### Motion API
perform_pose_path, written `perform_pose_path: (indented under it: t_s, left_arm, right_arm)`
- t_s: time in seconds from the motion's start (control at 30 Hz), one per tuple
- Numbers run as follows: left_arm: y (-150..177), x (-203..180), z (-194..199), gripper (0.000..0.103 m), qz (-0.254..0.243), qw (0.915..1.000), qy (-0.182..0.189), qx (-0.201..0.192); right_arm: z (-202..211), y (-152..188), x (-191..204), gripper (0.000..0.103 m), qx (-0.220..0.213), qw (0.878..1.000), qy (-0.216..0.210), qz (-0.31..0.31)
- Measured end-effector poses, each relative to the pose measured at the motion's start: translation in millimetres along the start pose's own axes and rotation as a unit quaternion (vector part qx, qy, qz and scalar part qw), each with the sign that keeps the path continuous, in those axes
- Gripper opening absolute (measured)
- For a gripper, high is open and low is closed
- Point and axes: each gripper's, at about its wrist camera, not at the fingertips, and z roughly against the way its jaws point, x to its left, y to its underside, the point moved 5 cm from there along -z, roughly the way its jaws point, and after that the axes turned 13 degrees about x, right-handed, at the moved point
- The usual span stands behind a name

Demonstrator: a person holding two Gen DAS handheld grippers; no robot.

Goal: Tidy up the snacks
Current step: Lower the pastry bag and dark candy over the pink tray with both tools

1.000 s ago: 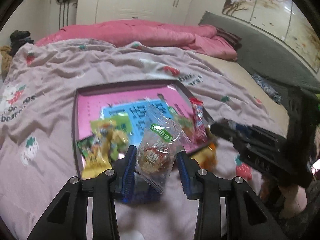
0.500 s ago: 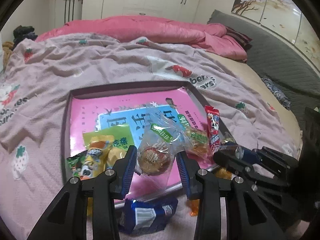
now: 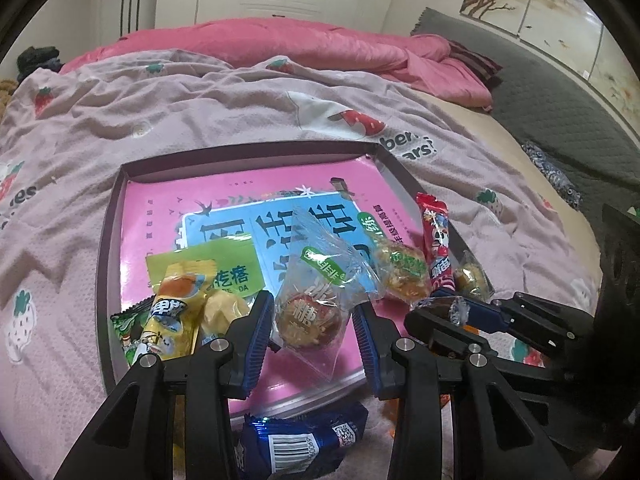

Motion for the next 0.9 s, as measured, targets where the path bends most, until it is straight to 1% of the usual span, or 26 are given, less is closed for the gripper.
perform_pose_path:
  t_s: [0.47, 0.9]
  left_arm:
    - [-0.9, -2.1, -7.2, 0.043, -0.005, 1.0000, 0.004, 0.007]
    - [-0.6, -2.7, -9.5, 0.043, -0.007, 0.9998, 0.011, 0.012]
  right_arm:
    - [-8.7, -0.9, -6.5, 0.027, 0.008, 1.000, 0.015, -0.006]
    - [-0.2, 5.8, -8.4, 0.029, 0.002, 0.999, 0.033, -0.003]
